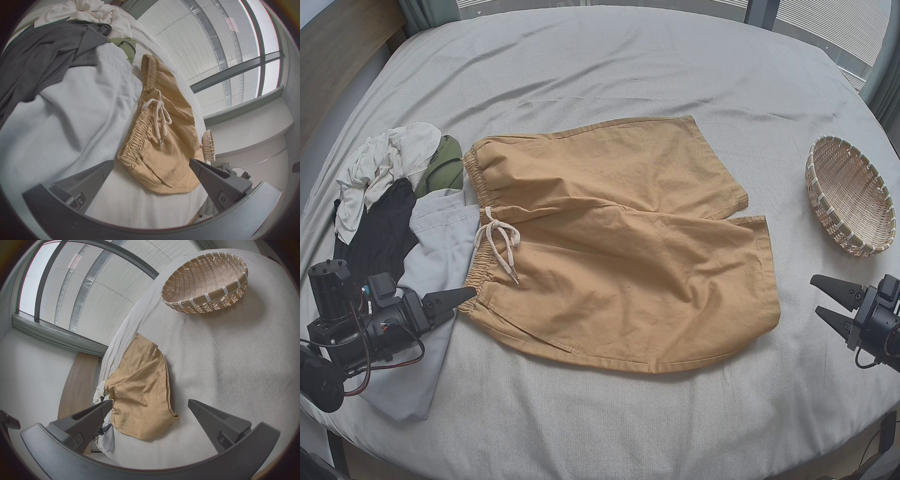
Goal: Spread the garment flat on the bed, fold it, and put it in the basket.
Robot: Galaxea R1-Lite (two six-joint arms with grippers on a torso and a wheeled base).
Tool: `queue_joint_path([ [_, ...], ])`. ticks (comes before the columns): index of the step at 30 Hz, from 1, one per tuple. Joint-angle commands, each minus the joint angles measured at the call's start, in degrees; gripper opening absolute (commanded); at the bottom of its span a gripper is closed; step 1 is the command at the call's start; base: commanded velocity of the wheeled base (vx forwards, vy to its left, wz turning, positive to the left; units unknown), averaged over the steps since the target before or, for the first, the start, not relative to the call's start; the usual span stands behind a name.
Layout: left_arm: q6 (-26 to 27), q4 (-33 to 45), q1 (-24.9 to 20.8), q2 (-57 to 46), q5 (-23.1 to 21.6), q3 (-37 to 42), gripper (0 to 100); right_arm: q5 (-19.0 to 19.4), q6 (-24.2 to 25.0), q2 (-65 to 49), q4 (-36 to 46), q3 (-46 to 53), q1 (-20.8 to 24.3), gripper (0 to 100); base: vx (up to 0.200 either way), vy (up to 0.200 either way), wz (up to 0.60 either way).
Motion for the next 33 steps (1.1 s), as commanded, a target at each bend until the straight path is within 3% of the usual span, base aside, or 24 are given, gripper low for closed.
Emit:
queue_joint_path([
  [1, -0.38, -4.11, -0.10, 6.32, 0.70, -0.63, 100, -0.02, 0.00, -0.56, 0.04, 0.01, 0.08, 100, 0.000, 0.000, 0.00],
  [7, -0.56, -6.22, -0.28, 8.43, 0.79, -1.60, 100, -0.02, 0.00, -0.65, 0.04, 0.01, 0.08, 100, 0.000, 0.000, 0.00],
  [8, -0.73, -6.22, -0.37, 8.52, 0.79, -2.21, 0, -0.02, 0.00, -0.65, 0.04, 0.01, 0.08, 100, 0.000, 0.000, 0.00],
  [20, -0.73, -6.31, -0.46, 9.22, 0.61, -2.21, 0, 0.07, -0.08, -0.48, 0.04, 1.50, 0.44, 100, 0.000, 0.000, 0.00],
  [24, -0.56, -6.66, -0.37, 8.17, 0.52, -1.42, 0, 0.51, -0.88, 3.48, 0.04, 2.91, 2.46, 100, 0.000, 0.000, 0.00],
  [29, -2.05, -11.94, -0.37, 7.20, 0.79, -0.45, 0, 0.33, -9.05, 15.61, -3.82, 2.82, 4.04, 100, 0.000, 0.000, 0.00],
  [33, -3.28, -15.36, -0.28, 7.38, 0.70, 1.39, 0, 0.42, -12.13, 20.97, -12.61, 4.31, 5.97, 100, 0.000, 0.000, 0.00],
])
